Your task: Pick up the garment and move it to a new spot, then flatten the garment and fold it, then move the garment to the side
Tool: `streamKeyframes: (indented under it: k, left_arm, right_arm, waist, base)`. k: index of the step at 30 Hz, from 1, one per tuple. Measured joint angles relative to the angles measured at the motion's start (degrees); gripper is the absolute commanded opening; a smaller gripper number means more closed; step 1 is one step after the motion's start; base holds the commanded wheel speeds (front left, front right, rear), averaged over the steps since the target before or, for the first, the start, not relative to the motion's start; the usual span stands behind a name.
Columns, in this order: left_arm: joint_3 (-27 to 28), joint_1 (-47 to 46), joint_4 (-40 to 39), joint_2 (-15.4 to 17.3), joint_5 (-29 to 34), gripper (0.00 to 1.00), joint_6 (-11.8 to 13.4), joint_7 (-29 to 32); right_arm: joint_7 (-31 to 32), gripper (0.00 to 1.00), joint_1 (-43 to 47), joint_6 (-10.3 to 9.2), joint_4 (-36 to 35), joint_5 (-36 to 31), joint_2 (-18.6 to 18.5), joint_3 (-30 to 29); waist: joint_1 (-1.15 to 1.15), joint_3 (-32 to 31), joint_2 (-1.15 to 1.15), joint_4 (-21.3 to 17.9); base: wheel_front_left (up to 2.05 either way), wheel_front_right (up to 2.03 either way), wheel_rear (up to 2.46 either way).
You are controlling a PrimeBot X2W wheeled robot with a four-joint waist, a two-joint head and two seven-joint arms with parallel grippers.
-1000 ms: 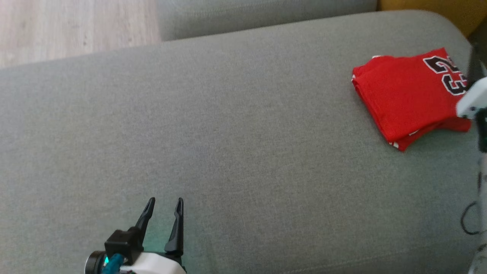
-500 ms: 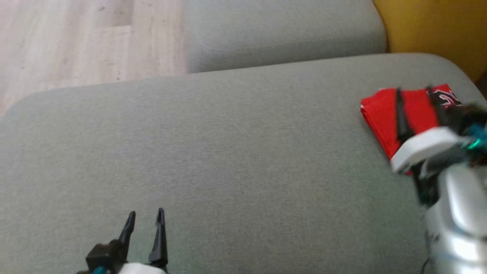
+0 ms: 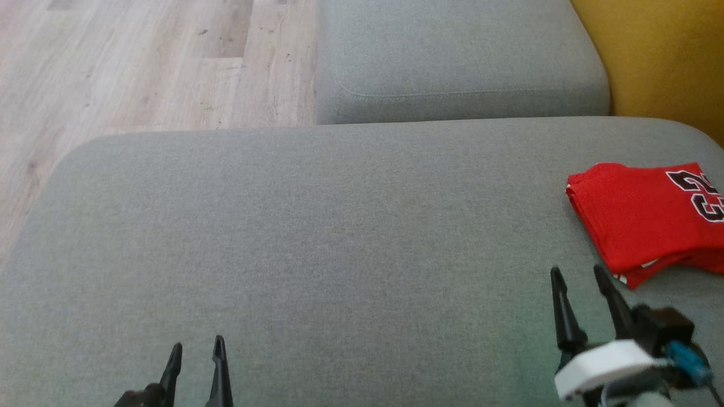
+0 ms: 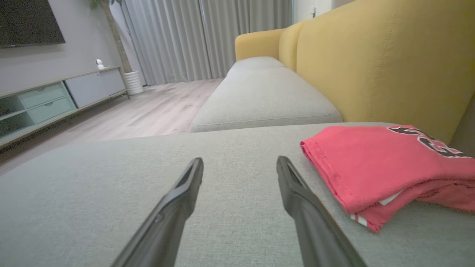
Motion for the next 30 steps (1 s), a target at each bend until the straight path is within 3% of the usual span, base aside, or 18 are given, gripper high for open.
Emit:
streamKeyframes:
  k: [7, 26, 27, 30]
  left_arm:
    - [0.3, 1.4, 0.1, -0.1, 0.1, 1.00, 0.6, 0.0]
    - [1.4, 2.1, 0.7, -0.1, 0.6, 1.00, 1.9, 0.0]
    - [1.3, 2.2, 1.1, -0.2, 0.6, 0.00, 1.9, 0.0]
    - [0.9, 2.6, 3.7, -1.2, 0.6, 0.00, 1.9, 0.0]
  right_arm:
    - [-0.4, 1.00, 5.8, 0.00, -4.4, 3.1, 0.1, 2.3]
    - [-0.4, 1.00, 6.5, 0.00, -4.8, 3.9, 0.1, 3.4]
    - [-0.4, 0.00, 6.5, -0.01, -4.3, 3.9, 0.1, 3.4]
    - [-0.3, 0.00, 7.0, -0.01, -1.1, 3.9, 0.1, 3.4]
  waist:
    - [0.01, -0.5, 0.00, 0.5]
    - [0.01, -0.3, 0.00, 1.1]
    - [0.02, -0.3, 0.00, 1.1]
    - [0.01, -0.3, 0.00, 1.1]
  base:
    - [0.00, 0.00, 0.00]
    - [0.00, 0.00, 0.00]
    - [0.00, 0.00, 0.00]
    - [0.00, 0.00, 0.00]
